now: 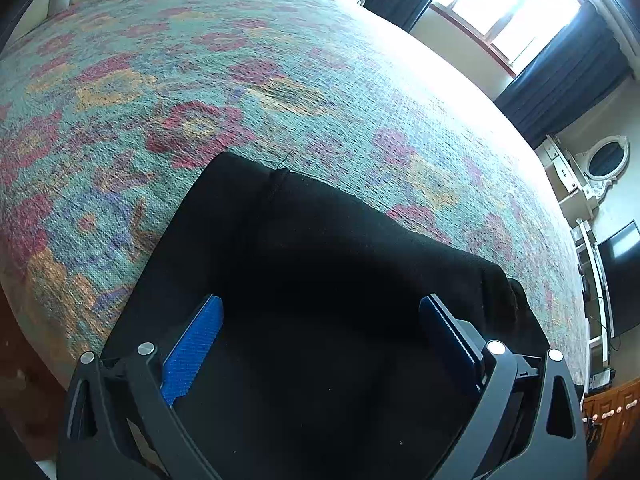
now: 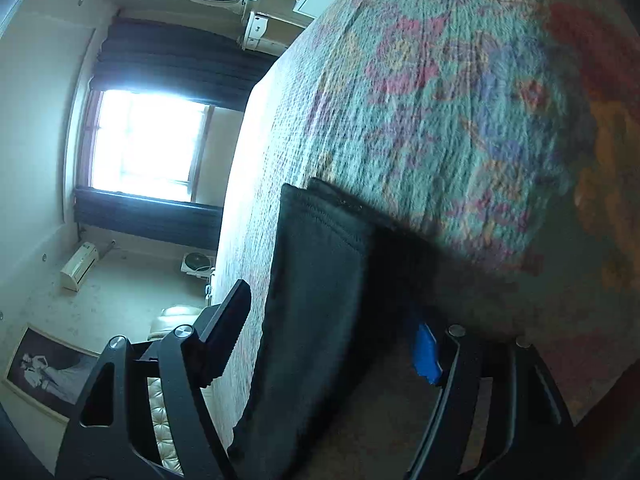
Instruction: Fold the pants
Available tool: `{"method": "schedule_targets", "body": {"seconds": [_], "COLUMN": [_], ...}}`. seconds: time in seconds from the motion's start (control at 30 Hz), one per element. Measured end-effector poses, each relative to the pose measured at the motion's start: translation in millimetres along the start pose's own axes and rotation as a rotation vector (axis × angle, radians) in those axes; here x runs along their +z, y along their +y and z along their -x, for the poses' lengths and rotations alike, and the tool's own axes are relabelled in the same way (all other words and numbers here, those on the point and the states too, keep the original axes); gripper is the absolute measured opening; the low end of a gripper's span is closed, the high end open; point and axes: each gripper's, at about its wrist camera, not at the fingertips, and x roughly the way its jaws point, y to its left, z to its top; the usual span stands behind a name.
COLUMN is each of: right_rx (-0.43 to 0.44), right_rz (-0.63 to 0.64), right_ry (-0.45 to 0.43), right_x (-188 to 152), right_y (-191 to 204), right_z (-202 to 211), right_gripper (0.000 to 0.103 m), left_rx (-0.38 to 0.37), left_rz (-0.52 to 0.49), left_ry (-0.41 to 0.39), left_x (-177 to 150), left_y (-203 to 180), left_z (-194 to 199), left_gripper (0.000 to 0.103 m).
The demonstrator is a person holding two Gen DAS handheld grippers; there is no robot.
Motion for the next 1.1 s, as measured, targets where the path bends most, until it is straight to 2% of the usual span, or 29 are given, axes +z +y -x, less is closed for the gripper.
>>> {"method": "schedule_targets", "body": {"seconds": [0.03, 0.1, 0.2, 0.3, 0.5, 0.6, 0.7, 0.87, 1.0, 1.1], "right_rx": [-0.055, -0.139, -0.128, -0.076, 0.040, 0.101, 0.139, 0.148, 0.136, 0.111], "right_rz": [0.022, 0.045, 0.019, 0.029, 0.120, 0.202, 0.317, 0.476, 0.568, 0.628], "right_ry": [0.006, 0.035, 0.025, 0.017, 0.043, 0.083, 0.151, 0.285, 0.395, 0.471], "right_x": [0.7, 4.3, 1.4, -2.4, -16.3, -35.8, -69.2, -142.8, -213.4, -261.8], "right_y": [5.7, 4.7, 10.5, 29.1, 98.5, 145.2, 193.8, 243.2, 261.3, 261.0], "right_z": [-13.2, -24.3, -20.1, -9.9, 3.7, 0.6, -10.8, -41.7, -66.8, -84.2], "right_gripper": [0.041, 0.014, 0.013, 0.012, 0.012, 0.012, 0.012, 0.012, 0.012, 0.012], "left_rx": [-0.003, -0.016, -0.044, -0.052, -0.039, -0.027, -0.019, -0.002, 0.004, 0.033], "left_rz": [-0.002, -0.003, 0.008, 0.017, 0.020, 0.006, -0.002, -0.007, 0.001, -0.063], "left_ry": [0.004, 0.019, 0.037, 0.049, 0.065, 0.069, 0.072, 0.081, 0.089, 0.100], "left_x": [0.4, 2.4, 5.2, 7.3, 7.7, 6.6, 6.7, 7.2, 8.8, 5.6], "left_y": [0.6, 1.9, 5.9, 8.0, 7.3, 4.2, 0.4, -3.5, -5.0, -11.2], "left_z": [0.4, 1.1, 1.4, 0.7, 0.8, 0.6, -0.9, -3.7, -4.4, -6.2], "left_gripper": [0.097, 0.097, 0.097, 0.097, 0.097, 0.097, 0.097, 0.097, 0.097, 0.097]}}
